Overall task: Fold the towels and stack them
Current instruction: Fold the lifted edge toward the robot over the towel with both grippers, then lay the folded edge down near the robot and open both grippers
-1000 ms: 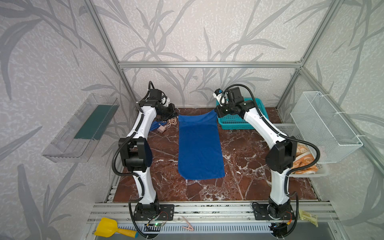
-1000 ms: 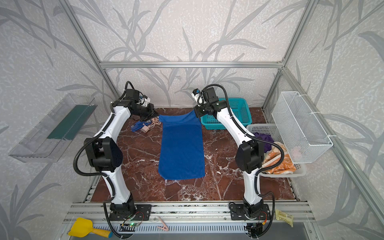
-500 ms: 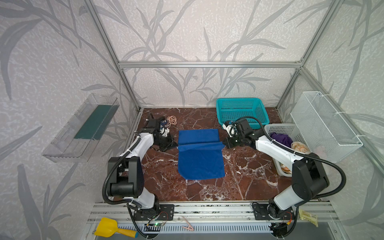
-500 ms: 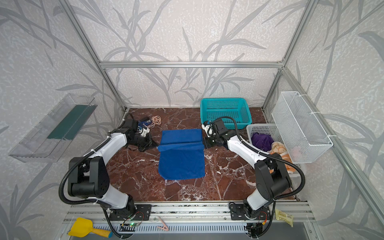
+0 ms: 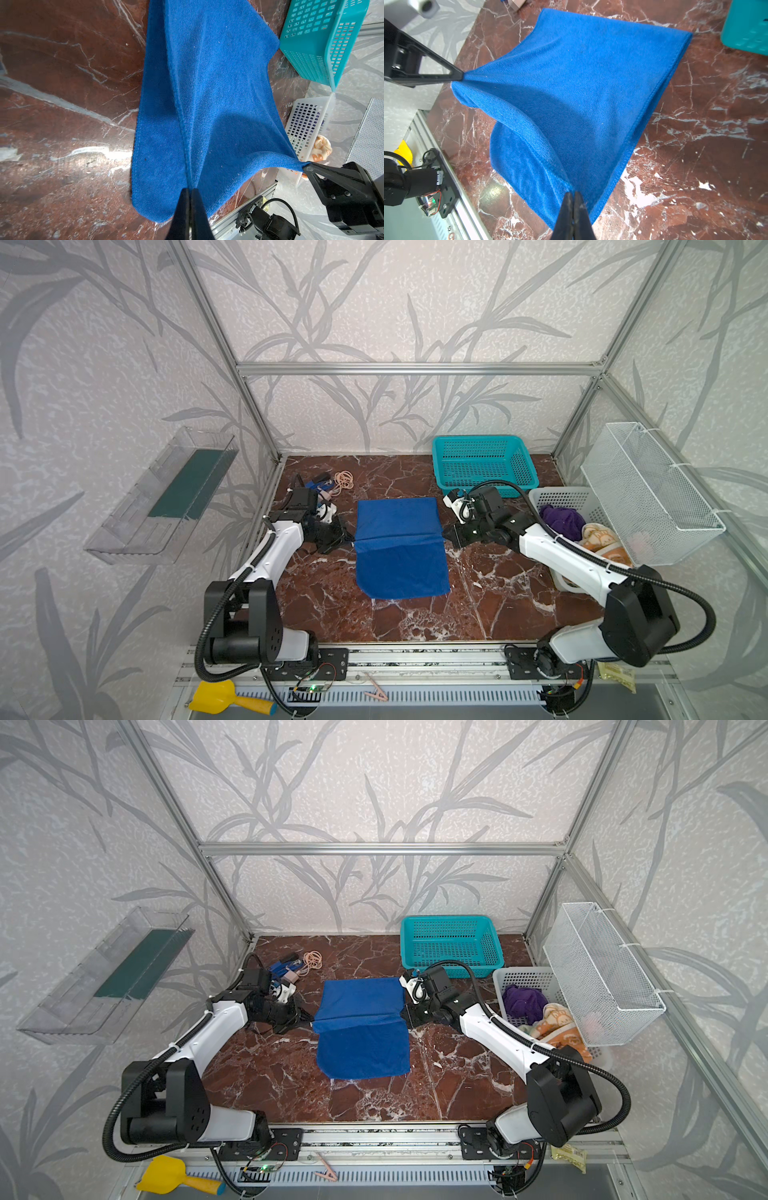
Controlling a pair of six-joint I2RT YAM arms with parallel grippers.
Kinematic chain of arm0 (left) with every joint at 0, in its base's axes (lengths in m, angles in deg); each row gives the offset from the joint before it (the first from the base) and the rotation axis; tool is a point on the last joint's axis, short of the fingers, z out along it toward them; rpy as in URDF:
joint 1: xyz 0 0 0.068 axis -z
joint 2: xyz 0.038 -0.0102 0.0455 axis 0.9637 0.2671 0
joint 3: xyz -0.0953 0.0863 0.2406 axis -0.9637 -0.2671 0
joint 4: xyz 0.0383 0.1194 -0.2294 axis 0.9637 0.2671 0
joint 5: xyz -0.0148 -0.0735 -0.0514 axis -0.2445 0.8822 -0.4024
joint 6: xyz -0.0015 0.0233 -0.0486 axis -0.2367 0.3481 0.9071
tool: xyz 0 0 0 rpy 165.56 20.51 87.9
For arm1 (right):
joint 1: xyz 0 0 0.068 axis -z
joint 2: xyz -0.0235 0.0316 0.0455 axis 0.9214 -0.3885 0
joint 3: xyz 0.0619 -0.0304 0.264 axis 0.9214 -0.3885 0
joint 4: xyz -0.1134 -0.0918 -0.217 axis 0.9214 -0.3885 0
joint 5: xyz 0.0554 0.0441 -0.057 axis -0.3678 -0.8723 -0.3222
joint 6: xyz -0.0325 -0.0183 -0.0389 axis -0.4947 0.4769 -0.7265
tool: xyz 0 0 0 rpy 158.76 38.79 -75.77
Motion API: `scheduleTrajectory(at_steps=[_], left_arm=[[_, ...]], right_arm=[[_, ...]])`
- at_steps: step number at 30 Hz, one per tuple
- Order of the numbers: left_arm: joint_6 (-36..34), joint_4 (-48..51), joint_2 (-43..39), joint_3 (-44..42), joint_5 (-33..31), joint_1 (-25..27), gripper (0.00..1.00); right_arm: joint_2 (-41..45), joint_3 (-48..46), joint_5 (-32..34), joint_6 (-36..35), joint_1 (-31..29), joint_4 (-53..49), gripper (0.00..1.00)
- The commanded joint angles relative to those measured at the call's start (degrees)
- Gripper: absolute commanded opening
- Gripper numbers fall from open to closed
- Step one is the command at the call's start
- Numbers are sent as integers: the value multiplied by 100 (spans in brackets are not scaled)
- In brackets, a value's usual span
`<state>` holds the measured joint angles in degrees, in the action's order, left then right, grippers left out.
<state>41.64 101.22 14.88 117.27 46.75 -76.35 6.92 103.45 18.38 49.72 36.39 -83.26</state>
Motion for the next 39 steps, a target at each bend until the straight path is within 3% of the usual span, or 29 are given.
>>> scheduleTrajectory(at_steps=[1, 12, 22, 28, 39], left_arm=[[-139, 283, -103, -199, -73, 4, 0], [21, 420, -656, -961, -125, 48, 0], [517, 465, -965, -972, -235, 102, 0], [609, 487, -673, -136, -65, 148, 0], [76, 1480, -441, 1548, -270, 135, 0]], right_arm=[[246, -236, -3, 151, -79, -206, 0], [751, -1051, 57, 578, -379, -339, 0], [1062, -1203, 289, 678, -407, -588, 0], [738, -164, 559, 384, -398, -953, 0], [487, 1603, 880, -260, -389, -1696, 0]])
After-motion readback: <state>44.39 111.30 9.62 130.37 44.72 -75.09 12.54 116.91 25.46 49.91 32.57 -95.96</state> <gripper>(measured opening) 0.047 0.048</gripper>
